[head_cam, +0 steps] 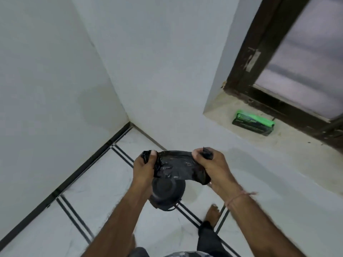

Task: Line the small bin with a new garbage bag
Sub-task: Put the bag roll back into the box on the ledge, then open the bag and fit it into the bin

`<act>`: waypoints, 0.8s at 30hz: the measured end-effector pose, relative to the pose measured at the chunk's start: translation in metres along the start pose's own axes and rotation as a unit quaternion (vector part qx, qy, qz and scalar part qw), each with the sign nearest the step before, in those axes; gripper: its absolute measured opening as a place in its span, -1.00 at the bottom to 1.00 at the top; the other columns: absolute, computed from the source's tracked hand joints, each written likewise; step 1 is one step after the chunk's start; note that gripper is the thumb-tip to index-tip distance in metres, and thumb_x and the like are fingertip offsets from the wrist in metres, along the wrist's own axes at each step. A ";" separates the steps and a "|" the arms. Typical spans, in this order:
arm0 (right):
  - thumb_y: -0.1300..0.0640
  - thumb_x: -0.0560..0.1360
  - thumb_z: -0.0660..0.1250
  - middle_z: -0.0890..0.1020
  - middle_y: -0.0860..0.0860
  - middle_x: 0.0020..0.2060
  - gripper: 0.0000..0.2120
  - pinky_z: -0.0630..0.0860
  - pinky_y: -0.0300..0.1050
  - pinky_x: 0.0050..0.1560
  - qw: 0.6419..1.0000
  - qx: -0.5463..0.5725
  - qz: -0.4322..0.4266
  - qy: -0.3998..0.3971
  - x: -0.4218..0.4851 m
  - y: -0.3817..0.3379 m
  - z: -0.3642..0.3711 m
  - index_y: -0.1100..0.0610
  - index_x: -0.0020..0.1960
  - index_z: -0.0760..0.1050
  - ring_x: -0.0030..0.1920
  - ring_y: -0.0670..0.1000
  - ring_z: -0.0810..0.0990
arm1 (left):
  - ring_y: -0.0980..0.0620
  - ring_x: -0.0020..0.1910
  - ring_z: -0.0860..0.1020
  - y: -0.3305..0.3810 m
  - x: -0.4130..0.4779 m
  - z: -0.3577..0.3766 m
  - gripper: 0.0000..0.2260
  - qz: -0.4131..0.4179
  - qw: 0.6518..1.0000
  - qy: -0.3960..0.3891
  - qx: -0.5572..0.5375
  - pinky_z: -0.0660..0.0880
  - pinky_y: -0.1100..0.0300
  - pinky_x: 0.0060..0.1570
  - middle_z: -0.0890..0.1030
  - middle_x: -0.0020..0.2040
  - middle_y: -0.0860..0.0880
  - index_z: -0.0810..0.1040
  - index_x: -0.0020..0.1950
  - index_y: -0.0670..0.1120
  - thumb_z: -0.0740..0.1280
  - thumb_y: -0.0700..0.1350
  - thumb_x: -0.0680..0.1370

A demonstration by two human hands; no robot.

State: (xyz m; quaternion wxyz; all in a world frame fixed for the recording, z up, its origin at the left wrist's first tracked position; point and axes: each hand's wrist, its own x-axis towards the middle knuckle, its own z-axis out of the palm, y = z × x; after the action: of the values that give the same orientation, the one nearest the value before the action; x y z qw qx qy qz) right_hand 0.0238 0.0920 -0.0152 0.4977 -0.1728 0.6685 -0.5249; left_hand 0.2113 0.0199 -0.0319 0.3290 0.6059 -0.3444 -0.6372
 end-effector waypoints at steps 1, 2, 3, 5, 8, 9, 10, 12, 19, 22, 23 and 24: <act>0.21 0.52 0.53 0.72 0.14 -0.18 -0.92 0.65 0.21 0.10 1.000 -0.005 -0.005 0.012 0.002 0.000 -0.001 0.22 -0.08 0.67 -0.08 0.16 0.70 | -0.19 -0.13 0.71 0.000 0.003 -0.007 -0.70 0.004 1.000 0.000 0.001 0.66 0.08 -0.26 0.73 -0.08 -0.24 0.63 0.04 -0.27 0.32 -0.02 0.68; 0.19 0.52 0.53 0.72 0.13 -0.16 -0.91 0.65 0.24 0.12 1.000 -0.005 -0.014 0.027 -0.007 0.011 0.019 0.21 -0.07 0.67 -0.07 0.17 0.70 | -0.14 -0.16 0.70 0.000 0.007 -0.037 -0.73 0.014 1.000 -0.002 0.007 0.64 0.15 -0.31 0.73 -0.10 -0.19 0.64 0.03 -0.25 0.31 -0.04 0.68; 0.19 0.53 0.52 0.73 0.12 -0.15 -0.93 0.65 0.23 0.11 0.999 -0.005 -0.019 0.042 -0.015 0.022 0.039 0.19 -0.05 0.67 -0.06 0.16 0.70 | -0.10 -0.15 0.70 0.000 0.012 -0.066 -0.75 0.025 1.000 -0.005 0.008 0.63 0.20 -0.31 0.73 -0.11 -0.15 0.64 0.03 -0.22 0.31 -0.05 0.68; 0.23 0.56 0.48 0.74 0.09 -0.13 -0.95 0.64 0.12 0.04 0.999 0.004 -0.016 0.051 -0.037 0.035 0.075 0.18 0.01 0.67 -0.04 0.13 0.70 | -0.09 -0.07 0.70 -0.002 0.024 -0.119 -0.80 0.031 0.999 -0.021 0.029 0.63 0.25 -0.27 0.73 -0.07 -0.12 0.64 0.07 -0.20 0.32 -0.08 0.68; 0.26 0.56 0.47 0.73 0.12 -0.11 -0.89 0.63 -0.10 -0.16 1.000 -0.014 -0.024 0.011 -0.080 0.040 0.144 0.26 0.07 0.65 -0.06 0.10 0.70 | -0.16 0.12 0.67 -0.004 0.027 -0.208 -0.83 0.051 0.993 -0.009 0.103 0.66 0.04 -0.03 0.69 0.06 -0.10 0.60 0.12 -0.06 0.36 0.02 0.64; 0.27 0.56 0.47 0.72 0.14 -0.10 -0.88 0.62 -0.14 -0.17 0.999 -0.025 -0.033 -0.007 -0.091 0.038 0.159 0.28 0.08 0.64 -0.07 0.09 0.70 | -0.14 0.16 0.65 -0.002 0.023 -0.225 -0.72 0.081 0.983 0.002 0.162 0.64 -0.05 0.08 0.67 0.10 -0.06 0.56 0.17 -0.01 0.38 0.14 0.59; 0.28 0.56 0.47 0.71 0.15 -0.10 -0.88 0.63 -0.15 -0.13 0.998 -0.034 -0.044 -0.028 -0.101 0.034 0.174 0.29 0.08 0.63 -0.07 0.08 0.70 | -0.07 0.18 0.62 0.001 0.019 -0.237 -0.57 0.117 0.971 0.006 0.208 0.60 -0.08 0.17 0.64 0.15 -0.02 0.52 0.24 0.01 0.36 0.27 0.52; 0.29 0.55 0.47 0.70 0.14 -0.10 -0.87 0.63 -0.11 0.02 0.995 -0.050 -0.067 -0.060 -0.115 0.026 0.202 0.31 0.08 0.62 -0.05 0.07 0.69 | 0.10 0.25 0.57 0.017 0.004 -0.248 -0.40 0.177 0.958 -0.061 0.216 0.52 0.05 0.27 0.58 0.28 0.09 0.44 0.38 0.06 0.30 0.40 0.47; 0.27 0.54 0.48 0.74 0.20 -0.04 -0.87 0.65 0.08 0.17 0.993 -0.010 -0.055 -0.102 -0.144 0.010 0.246 0.23 0.08 0.63 0.00 0.14 0.73 | 0.05 -0.21 0.61 0.048 -0.036 -0.251 -0.75 0.195 0.937 -0.272 0.095 0.55 0.23 -0.15 0.64 -0.21 -0.09 0.62 -0.05 -0.24 0.43 -0.03 0.61; 0.27 0.54 0.49 0.76 0.19 0.02 -0.81 0.66 0.04 0.09 0.997 0.002 -0.033 -0.076 -0.154 0.017 0.241 0.25 0.13 0.63 0.02 0.16 0.74 | 0.08 -0.32 0.56 0.043 -0.042 -0.262 -0.75 0.195 0.952 -0.230 0.048 0.50 0.27 -0.29 0.60 -0.29 -0.07 0.54 -0.13 -0.27 0.36 -0.12 0.66; 0.27 0.54 0.48 0.77 0.17 0.01 -0.82 0.67 -0.02 0.00 0.998 0.000 -0.031 -0.057 -0.158 0.022 0.240 0.26 0.13 0.63 0.00 0.14 0.75 | 0.09 -0.33 0.56 0.042 -0.043 -0.266 -0.75 0.188 0.957 -0.218 0.039 0.49 0.28 -0.31 0.60 -0.29 -0.07 0.53 -0.13 -0.26 0.34 -0.13 0.67; 0.27 0.55 0.48 0.78 0.15 -0.02 -0.85 0.66 -0.10 -0.10 0.999 -0.001 -0.032 -0.031 -0.161 0.026 0.239 0.25 0.11 0.64 -0.05 0.11 0.75 | 0.10 -0.34 0.56 0.039 -0.043 -0.269 -0.76 0.180 0.961 -0.208 0.040 0.48 0.29 -0.32 0.61 -0.29 -0.08 0.52 -0.12 -0.27 0.33 -0.14 0.67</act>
State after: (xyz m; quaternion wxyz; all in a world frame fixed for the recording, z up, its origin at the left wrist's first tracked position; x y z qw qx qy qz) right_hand 0.3054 0.0974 0.0512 0.5012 -0.2108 0.6473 -0.5342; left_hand 0.4825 0.0239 0.0160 0.3352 0.4009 -0.5340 -0.6647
